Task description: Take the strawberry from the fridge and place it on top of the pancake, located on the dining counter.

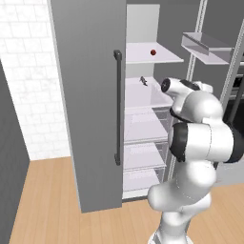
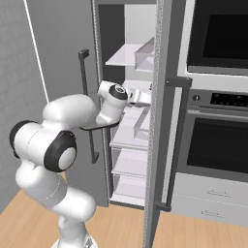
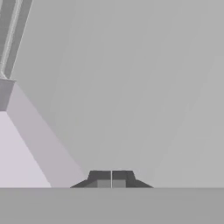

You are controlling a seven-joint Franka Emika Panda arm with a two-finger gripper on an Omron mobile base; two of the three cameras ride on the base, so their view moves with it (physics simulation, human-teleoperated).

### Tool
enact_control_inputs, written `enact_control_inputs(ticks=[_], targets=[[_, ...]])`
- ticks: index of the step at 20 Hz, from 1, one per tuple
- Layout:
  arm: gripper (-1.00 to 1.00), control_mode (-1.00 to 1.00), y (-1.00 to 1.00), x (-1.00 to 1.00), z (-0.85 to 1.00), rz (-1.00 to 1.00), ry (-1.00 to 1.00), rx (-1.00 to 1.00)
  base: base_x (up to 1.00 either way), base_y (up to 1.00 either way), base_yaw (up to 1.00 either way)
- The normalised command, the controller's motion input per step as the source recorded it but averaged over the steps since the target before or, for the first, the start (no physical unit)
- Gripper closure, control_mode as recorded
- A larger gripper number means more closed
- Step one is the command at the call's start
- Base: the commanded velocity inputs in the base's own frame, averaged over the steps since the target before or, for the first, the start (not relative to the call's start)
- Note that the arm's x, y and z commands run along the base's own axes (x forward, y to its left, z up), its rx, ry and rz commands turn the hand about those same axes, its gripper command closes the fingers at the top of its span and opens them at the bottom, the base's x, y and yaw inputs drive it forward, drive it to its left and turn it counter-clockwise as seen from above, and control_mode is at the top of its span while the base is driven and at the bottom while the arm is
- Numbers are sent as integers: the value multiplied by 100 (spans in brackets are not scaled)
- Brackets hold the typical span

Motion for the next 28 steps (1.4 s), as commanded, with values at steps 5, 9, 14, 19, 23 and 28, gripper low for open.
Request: enact_control_inputs(ticks=[5, 9, 14, 19, 23, 28], targets=[[100, -100, -71, 41, 0, 0, 3, 0, 0, 0, 0], [100, -100, -74, 26, 0, 0, 1, 0, 0, 0, 0], [100, -100, -3, -25, 7, 0, 0, 2, 0, 0, 0], [100, -100, 75, -64, 37, 3, 0, 16, 0, 0, 0], [100, -100, 93, -50, 41, 16, 0, 18, 0, 0, 0], [100, -100, 95, -65, 22, 33, 0, 23, 0, 0, 0]])
